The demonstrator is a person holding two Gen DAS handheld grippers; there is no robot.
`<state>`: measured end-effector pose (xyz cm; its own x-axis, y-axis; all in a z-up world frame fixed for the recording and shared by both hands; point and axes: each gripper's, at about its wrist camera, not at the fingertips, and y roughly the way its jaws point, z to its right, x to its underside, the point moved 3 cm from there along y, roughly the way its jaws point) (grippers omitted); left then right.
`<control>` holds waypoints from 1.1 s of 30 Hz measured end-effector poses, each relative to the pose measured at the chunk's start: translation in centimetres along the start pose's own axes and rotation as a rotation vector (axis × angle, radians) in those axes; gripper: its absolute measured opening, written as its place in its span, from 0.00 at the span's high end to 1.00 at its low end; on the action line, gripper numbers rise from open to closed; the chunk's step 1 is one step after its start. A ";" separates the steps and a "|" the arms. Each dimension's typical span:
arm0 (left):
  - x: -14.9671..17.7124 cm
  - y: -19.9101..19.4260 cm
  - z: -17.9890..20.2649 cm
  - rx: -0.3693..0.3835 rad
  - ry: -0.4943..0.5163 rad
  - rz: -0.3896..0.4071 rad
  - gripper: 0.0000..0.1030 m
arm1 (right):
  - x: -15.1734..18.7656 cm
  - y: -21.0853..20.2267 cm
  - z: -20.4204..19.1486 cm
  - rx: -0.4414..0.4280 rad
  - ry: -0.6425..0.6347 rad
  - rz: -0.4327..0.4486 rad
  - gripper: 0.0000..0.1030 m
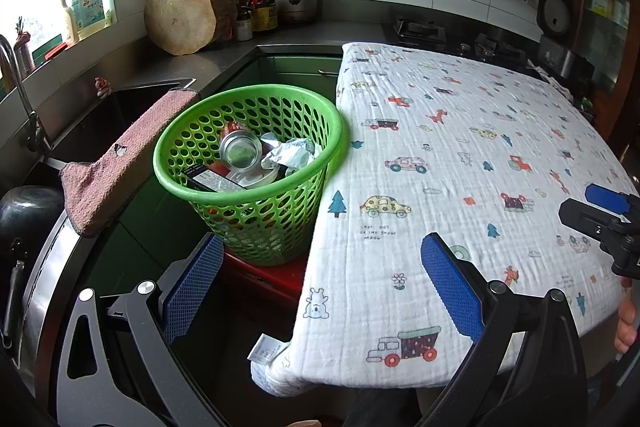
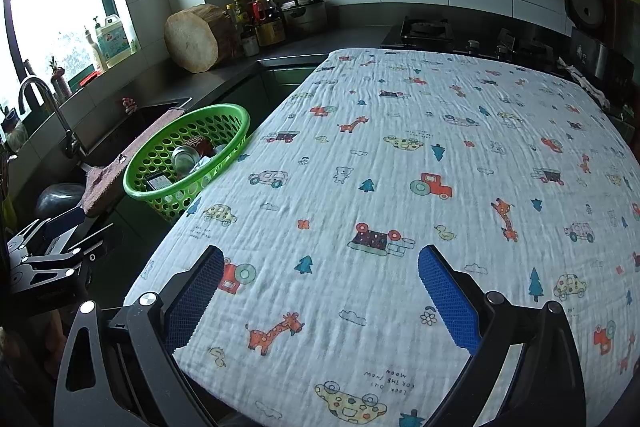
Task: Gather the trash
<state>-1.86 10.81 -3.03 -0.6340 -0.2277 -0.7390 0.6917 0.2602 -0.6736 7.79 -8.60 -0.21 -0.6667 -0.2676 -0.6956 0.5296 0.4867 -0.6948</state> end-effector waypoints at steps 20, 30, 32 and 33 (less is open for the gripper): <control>0.2 -0.1 -0.3 -0.014 -0.002 -0.006 0.05 | 0.1 0.0 -0.1 -0.003 0.001 -0.002 0.08; 0.3 -0.1 -0.4 -0.022 -0.002 -0.010 0.05 | 0.4 -0.2 -0.1 -0.002 0.003 0.000 0.08; 0.3 -0.1 -0.4 -0.022 0.000 -0.011 0.05 | 0.4 -0.2 -0.1 -0.002 0.003 -0.001 0.08; 0.3 -0.1 -0.4 -0.023 0.002 -0.012 0.05 | 0.4 -0.2 -0.1 -0.003 0.003 -0.002 0.08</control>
<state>-2.20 11.08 -3.18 -0.6427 -0.2295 -0.7310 0.6760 0.2790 -0.6820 7.38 -8.72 -0.32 -0.6693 -0.2660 -0.6937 0.5267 0.4886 -0.6956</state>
